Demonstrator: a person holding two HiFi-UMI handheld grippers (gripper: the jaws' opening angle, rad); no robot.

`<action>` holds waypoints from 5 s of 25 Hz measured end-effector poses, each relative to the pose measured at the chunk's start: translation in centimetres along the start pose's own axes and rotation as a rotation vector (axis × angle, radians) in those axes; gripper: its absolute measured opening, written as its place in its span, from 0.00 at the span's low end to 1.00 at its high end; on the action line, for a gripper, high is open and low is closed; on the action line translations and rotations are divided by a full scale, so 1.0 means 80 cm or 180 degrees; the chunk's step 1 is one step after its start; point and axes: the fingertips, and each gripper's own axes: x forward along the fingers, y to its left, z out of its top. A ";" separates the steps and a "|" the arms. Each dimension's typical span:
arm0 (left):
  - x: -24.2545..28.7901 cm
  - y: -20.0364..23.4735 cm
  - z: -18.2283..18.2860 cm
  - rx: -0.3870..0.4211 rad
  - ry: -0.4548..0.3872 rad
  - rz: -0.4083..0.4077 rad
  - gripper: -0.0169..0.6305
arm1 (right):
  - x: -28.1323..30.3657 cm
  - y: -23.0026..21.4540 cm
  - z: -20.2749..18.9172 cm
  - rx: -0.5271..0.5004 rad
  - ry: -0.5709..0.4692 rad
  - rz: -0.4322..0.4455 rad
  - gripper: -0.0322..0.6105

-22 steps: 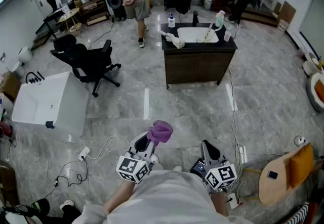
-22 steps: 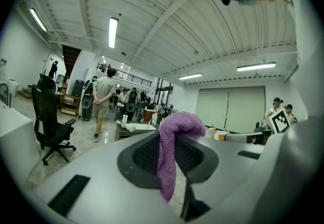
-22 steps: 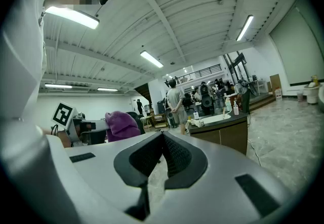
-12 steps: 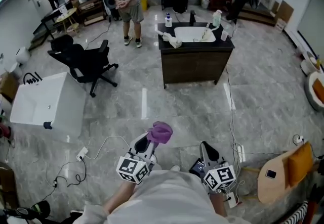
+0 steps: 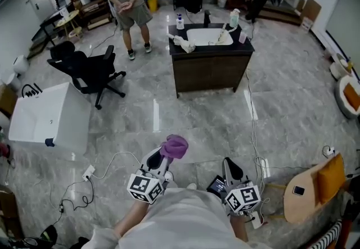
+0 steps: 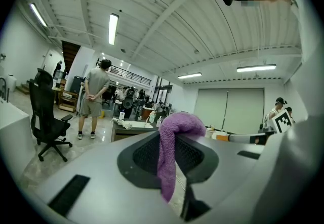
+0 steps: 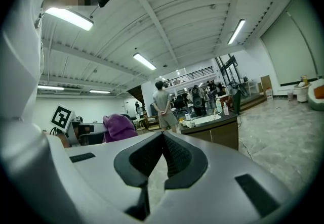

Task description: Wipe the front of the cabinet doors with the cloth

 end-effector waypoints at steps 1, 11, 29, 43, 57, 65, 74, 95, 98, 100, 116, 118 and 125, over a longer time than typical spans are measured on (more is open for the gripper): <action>0.004 -0.002 0.000 -0.0004 -0.0005 -0.0014 0.12 | -0.002 -0.004 -0.001 0.0002 0.0015 -0.0029 0.09; 0.034 0.007 -0.009 -0.0113 0.0076 -0.0023 0.12 | 0.011 -0.029 -0.002 0.0116 0.0076 -0.0129 0.09; 0.278 0.121 0.043 -0.0212 0.0044 -0.0211 0.12 | 0.226 -0.147 0.066 -0.0044 0.0239 -0.0291 0.09; 0.417 0.184 0.081 -0.0051 0.0075 -0.0472 0.12 | 0.336 -0.222 0.098 -0.0148 0.0277 -0.0532 0.09; 0.536 0.160 0.089 -0.0131 0.0018 0.0237 0.12 | 0.443 -0.369 0.138 -0.0200 0.0400 0.0191 0.09; 0.602 0.123 0.094 -0.0130 -0.0044 0.0817 0.12 | 0.512 -0.469 0.156 -0.0323 0.0578 0.0805 0.09; 0.631 0.171 0.064 -0.0271 0.0129 0.1085 0.12 | 0.595 -0.489 0.149 -0.0358 0.0680 0.0996 0.09; 0.802 0.351 -0.084 -0.0466 0.0627 0.0470 0.12 | 0.783 -0.542 0.024 -0.0575 0.1003 0.0709 0.09; 0.843 0.343 -0.129 -0.0546 0.0716 0.0380 0.12 | 0.799 -0.577 -0.017 -0.0477 0.1046 0.0727 0.09; 0.877 0.334 -0.154 -0.0542 0.0737 0.0308 0.12 | 0.806 -0.599 -0.044 -0.0427 0.1073 0.0752 0.09; 1.095 0.327 -0.341 -0.0763 0.0700 0.0492 0.12 | 0.827 -0.731 -0.207 -0.0154 0.1245 0.0978 0.09; 1.113 0.336 -0.346 -0.0819 0.0648 0.0552 0.12 | 0.831 -0.738 -0.217 -0.0131 0.1239 0.0981 0.09; 1.159 0.375 -0.369 -0.0902 0.0593 0.0719 0.12 | 0.844 -0.738 -0.235 -0.0117 0.1249 0.1033 0.09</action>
